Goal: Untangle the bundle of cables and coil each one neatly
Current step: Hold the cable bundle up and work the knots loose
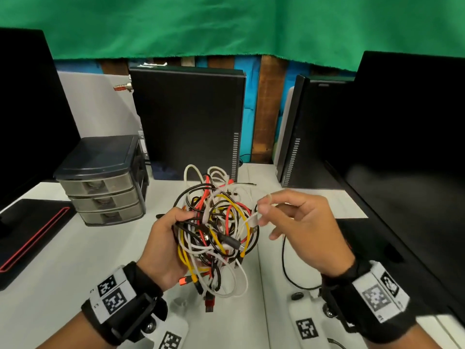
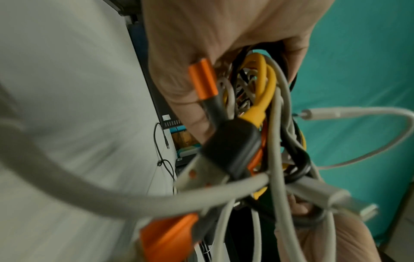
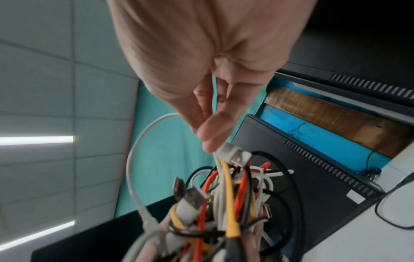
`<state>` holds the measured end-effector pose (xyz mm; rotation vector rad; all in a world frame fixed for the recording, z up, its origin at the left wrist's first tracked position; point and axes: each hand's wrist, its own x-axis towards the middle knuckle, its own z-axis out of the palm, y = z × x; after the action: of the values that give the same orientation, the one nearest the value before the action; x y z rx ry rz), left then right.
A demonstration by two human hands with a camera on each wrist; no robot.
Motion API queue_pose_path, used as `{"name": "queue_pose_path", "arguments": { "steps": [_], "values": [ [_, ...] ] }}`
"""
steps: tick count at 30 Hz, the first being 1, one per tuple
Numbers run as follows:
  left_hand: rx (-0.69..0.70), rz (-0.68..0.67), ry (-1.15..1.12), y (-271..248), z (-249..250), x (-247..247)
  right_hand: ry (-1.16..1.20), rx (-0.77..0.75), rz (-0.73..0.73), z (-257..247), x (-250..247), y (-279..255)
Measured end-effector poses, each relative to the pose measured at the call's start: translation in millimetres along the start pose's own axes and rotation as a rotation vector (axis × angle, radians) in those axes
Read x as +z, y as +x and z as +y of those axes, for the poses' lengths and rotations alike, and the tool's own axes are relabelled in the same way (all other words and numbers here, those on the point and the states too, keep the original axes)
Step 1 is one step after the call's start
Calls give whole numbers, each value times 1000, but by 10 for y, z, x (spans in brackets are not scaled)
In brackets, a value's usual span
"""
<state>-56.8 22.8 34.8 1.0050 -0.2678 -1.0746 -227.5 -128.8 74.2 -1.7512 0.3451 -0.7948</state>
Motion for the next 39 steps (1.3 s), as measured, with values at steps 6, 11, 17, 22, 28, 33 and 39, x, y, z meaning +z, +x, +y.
{"name": "queue_pose_path", "arguments": {
  "steps": [6,11,17,22,28,33,39],
  "values": [
    [-77,-46,36,-25,18,29,-228,-92,6,89,103,-49],
    [-155,-133,-30,-36,-60,67,-363,-110,-10,259,199,-86],
    [-95,-134,-164,16,-38,39,-233,-113,56,222,186,-81],
    [-49,-29,-229,65,-25,-99,-147,-100,41,186,254,-128],
    [-10,-147,-325,0,15,-63,-109,-15,-24,269,381,-189],
    [6,-244,-369,-23,11,-60,19,119,-123,343,459,-216],
    [34,-299,-339,2,-51,-64,184,296,-81,321,521,-238]
  ]
}}
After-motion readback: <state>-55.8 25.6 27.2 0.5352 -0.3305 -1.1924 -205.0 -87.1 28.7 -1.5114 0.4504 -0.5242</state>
